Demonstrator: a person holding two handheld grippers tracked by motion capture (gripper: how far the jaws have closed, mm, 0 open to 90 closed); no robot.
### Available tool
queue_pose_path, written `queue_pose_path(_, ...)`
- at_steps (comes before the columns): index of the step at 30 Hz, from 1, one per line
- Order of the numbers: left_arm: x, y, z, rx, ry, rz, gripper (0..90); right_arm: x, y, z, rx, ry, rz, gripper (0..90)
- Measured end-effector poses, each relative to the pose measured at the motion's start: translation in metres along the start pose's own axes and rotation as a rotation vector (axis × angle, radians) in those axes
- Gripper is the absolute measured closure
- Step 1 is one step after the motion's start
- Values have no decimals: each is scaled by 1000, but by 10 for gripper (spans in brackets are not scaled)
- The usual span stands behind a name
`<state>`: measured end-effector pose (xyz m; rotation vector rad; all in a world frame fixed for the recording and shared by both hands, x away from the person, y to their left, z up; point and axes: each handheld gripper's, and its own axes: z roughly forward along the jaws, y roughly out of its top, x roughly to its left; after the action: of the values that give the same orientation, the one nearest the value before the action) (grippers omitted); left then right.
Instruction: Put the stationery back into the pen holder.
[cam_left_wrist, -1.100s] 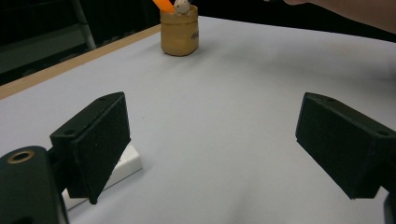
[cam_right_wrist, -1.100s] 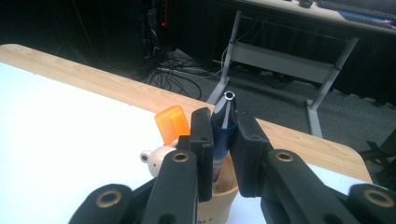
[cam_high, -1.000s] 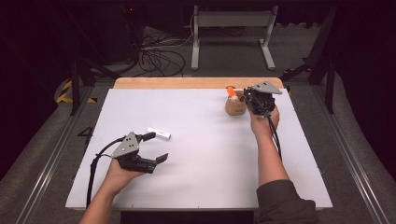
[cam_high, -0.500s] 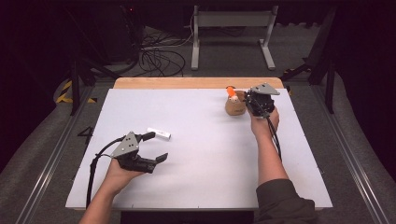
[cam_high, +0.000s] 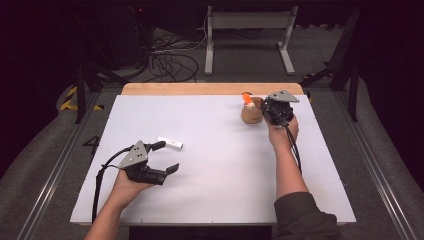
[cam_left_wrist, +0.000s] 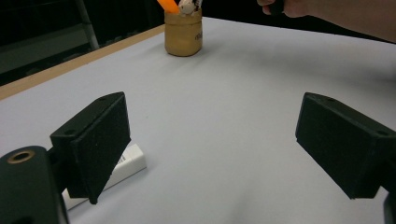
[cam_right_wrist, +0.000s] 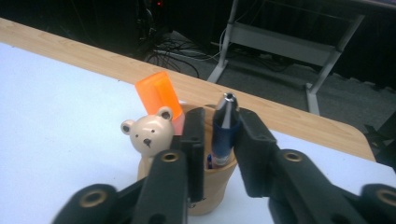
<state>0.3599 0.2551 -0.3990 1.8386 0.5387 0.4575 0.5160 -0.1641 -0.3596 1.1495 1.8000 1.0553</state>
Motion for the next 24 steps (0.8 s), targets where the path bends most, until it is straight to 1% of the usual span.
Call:
queue_pose_path(1, 0, 0, 0, -1, -1, -1, 106, 0, -1, 0, 0, 5, 0, 702)
queue_pose_path(3, 0, 0, 0, -3, 1, 3, 105, 0, -3, -1, -2, 8, -3, 674)
queue_pose_path(7, 1, 0, -1, -3, 2, 4, 105, -2, -5, -5, -14, 11, 6, 613)
queue_pose_path(10, 1, 0, -1, -1, 4, 2, 105, -3, -3, -12, -36, 17, 21, 569)
queue_pose_path(13, 0, 0, 0, -1, 3, -1, 105, 0, 1, -20, -71, 33, 21, 530)
queue_pose_path(18, 1, 0, 0, 1, 6, -2, 105, 14, 8, -36, -143, 80, -13, 470)
queue_pose_path(20, 1, 0, -1, 1, 8, 0, 105, 21, 10, -40, -161, 106, -25, 452)
queue_pose_path(24, 1, 0, -1, 1, 10, -1, 104, 32, 11, -46, -177, 153, -42, 416)
